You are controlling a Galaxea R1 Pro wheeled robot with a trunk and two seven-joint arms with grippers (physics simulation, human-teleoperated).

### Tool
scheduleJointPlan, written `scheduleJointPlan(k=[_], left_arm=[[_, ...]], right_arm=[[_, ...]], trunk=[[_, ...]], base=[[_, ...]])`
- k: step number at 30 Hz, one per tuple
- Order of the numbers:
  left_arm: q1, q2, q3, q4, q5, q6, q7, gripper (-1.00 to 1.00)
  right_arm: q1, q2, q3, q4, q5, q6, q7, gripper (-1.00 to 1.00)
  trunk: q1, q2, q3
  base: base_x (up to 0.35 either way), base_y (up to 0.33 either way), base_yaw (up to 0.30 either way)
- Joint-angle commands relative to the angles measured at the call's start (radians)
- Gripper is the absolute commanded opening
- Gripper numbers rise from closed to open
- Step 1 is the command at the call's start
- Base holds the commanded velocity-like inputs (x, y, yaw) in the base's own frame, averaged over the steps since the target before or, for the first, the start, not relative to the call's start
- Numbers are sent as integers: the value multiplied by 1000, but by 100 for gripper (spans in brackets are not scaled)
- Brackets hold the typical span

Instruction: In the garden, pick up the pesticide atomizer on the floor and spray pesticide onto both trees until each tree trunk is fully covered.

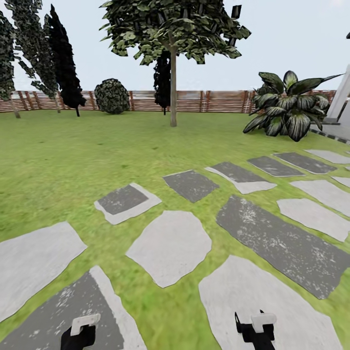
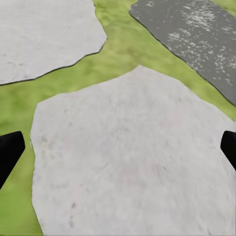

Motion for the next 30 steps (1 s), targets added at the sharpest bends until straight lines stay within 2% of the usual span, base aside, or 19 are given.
scheduleJointPlan(k=[1,8,30], left_arm=[[0,0,1,1,3,-3,-1,-100],[0,0,2,0,3,-3,-1,-100],[0,1,1,1,3,-3,-1,-100]], right_arm=[[0,0,5,1,9,0,-10,100],[-1,0,5,1,9,0,-10,100],[0,0,5,1,9,0,-10,100]], trunk=[[0,0,-2],[0,0,-12],[0,0,-22]], base=[[333,-64,0],[338,-16,0],[340,0,0]])
